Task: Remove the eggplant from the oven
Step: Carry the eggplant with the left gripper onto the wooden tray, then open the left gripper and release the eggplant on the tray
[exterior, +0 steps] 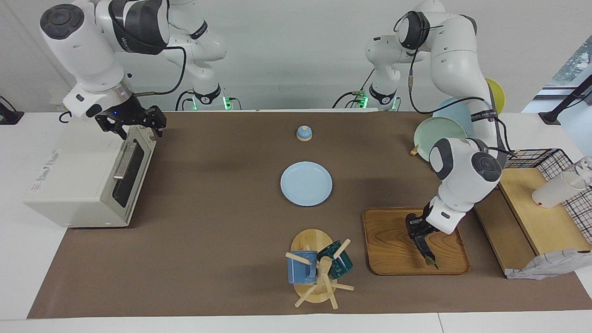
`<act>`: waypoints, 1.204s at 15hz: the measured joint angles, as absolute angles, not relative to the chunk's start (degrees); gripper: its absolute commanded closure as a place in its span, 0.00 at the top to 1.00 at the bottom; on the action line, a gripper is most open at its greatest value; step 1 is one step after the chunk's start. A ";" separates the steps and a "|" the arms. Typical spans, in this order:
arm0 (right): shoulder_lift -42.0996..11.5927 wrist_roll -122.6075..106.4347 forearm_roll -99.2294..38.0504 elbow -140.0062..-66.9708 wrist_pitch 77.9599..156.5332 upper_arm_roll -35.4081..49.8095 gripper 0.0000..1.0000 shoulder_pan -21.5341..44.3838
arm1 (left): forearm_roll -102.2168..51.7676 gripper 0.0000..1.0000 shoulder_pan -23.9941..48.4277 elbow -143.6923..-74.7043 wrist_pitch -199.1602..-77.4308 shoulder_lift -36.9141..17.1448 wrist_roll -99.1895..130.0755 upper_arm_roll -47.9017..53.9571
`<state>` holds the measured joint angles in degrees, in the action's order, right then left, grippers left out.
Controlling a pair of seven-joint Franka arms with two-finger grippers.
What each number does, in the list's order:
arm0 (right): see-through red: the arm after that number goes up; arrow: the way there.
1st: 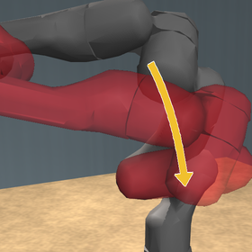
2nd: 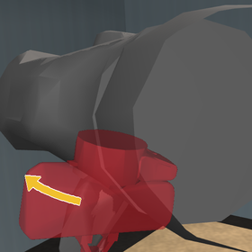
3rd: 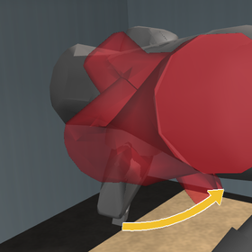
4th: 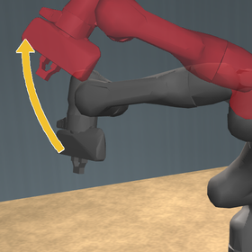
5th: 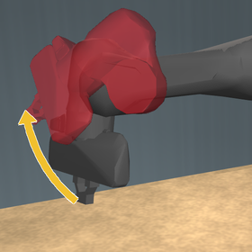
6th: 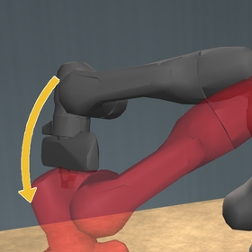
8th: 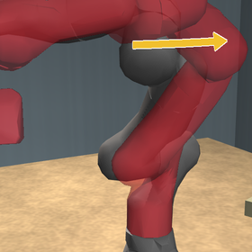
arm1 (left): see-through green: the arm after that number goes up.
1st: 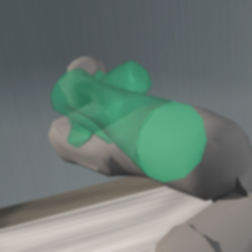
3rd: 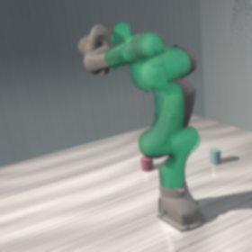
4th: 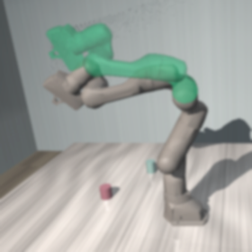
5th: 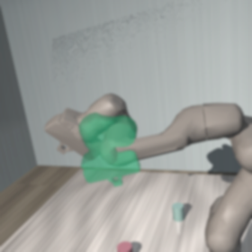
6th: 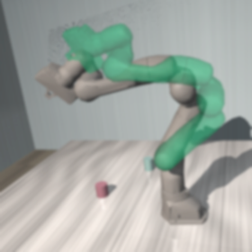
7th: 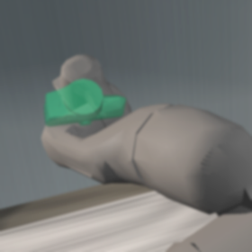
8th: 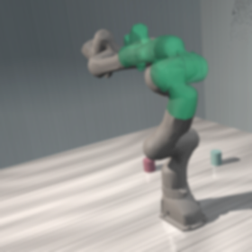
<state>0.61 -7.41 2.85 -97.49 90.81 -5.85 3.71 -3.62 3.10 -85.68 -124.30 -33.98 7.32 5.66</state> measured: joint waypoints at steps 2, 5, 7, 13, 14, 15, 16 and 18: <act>0.62 -7.41 2.85 -97.48 90.81 -5.85 1.00 3.71 | -3.59 1.00 3.09 -85.67 -124.30 -33.99 6.70 5.66; 0.67 -7.41 2.85 -97.47 90.81 -5.85 1.00 3.76 | -3.58 1.00 3.02 -85.14 -122.31 -33.97 6.28 5.65; 0.69 -7.41 2.85 -97.47 90.81 -5.85 1.00 3.75 | -3.60 1.00 2.96 -82.97 -119.82 -33.38 6.28 5.65; 0.84 -7.41 2.27 -97.41 90.82 -5.83 1.00 3.80 | -3.61 1.00 1.78 -80.97 -105.12 -20.73 6.62 5.29; 0.85 -7.41 1.37 -97.40 90.82 -5.83 1.00 3.79 | -3.61 1.00 1.77 -81.01 -102.10 -18.20 6.62 5.18; 0.86 -7.41 0.75 -97.39 90.82 -5.84 1.00 3.77 | -3.61 1.00 1.77 -81.14 -99.44 -15.90 6.66 5.16; 0.87 -7.41 0.42 -97.38 90.82 -5.84 1.00 3.76 | -3.60 1.00 1.77 -81.42 -96.78 -13.60 6.72 5.17; 0.88 -7.41 0.32 -97.29 90.82 -5.84 1.00 3.76 | -3.59 1.00 1.77 -82.74 -91.76 -9.23 6.74 5.17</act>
